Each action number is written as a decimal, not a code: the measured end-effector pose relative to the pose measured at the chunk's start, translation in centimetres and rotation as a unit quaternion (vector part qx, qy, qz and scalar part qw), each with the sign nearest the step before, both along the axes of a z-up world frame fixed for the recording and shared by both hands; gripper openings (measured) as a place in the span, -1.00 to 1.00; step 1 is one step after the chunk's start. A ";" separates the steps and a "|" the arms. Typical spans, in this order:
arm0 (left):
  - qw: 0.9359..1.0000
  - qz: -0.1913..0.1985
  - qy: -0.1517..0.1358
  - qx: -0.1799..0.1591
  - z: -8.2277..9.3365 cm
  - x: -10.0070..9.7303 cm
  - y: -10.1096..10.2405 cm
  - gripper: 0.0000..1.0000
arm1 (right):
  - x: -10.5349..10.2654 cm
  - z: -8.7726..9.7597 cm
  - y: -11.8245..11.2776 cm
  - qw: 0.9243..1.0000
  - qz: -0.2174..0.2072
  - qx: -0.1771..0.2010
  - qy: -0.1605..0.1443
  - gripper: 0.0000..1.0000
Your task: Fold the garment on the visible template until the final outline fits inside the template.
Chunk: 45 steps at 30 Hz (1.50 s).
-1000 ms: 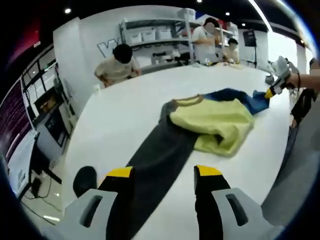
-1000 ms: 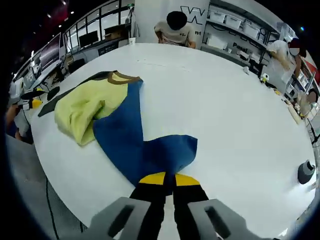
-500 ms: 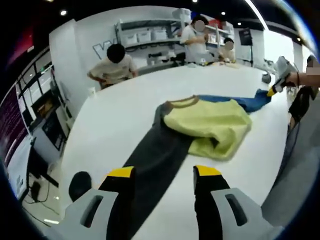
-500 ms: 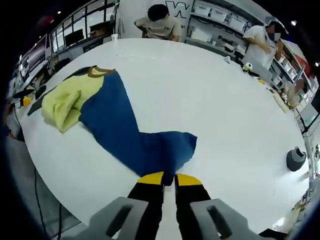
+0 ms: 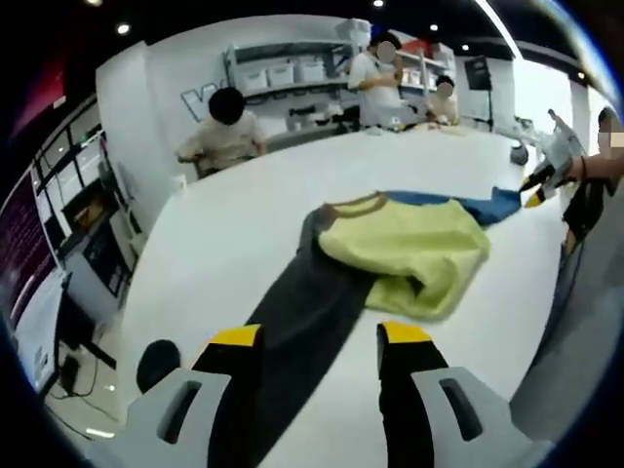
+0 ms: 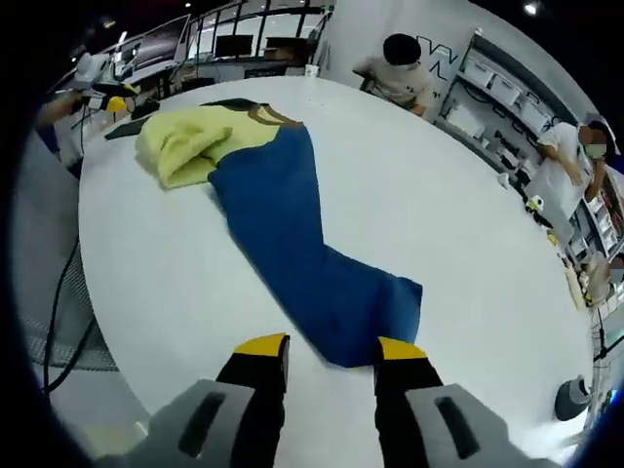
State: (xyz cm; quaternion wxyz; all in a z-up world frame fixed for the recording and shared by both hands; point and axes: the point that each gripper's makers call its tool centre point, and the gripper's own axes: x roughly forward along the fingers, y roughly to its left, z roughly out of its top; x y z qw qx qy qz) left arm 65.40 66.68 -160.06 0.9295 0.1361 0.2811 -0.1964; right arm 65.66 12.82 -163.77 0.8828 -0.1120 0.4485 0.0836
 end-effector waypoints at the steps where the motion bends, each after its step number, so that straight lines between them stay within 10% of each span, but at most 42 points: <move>1: 1.000 0.000 0.000 0.000 0.0 0.0 0.0 -0.05 | 0.0 0.0 0.0 1.000 0.000 0.000 0.000 -0.45; 7: 1.000 -0.003 -0.001 0.001 0.1 0.2 -0.4 -0.06 | -0.9 -0.6 -1.5 1.000 -0.018 0.005 0.008 -0.61; 26: 1.000 0.001 -0.009 -0.007 1.2 0.5 -0.7 -0.15 | -1.2 -3.7 0.0 0.979 0.194 -0.045 -0.028 -1.00; 45: 1.000 0.019 -0.017 0.008 2.5 0.3 0.6 -0.17 | -1.4 -4.9 0.6 0.981 0.196 0.009 -0.005 -1.00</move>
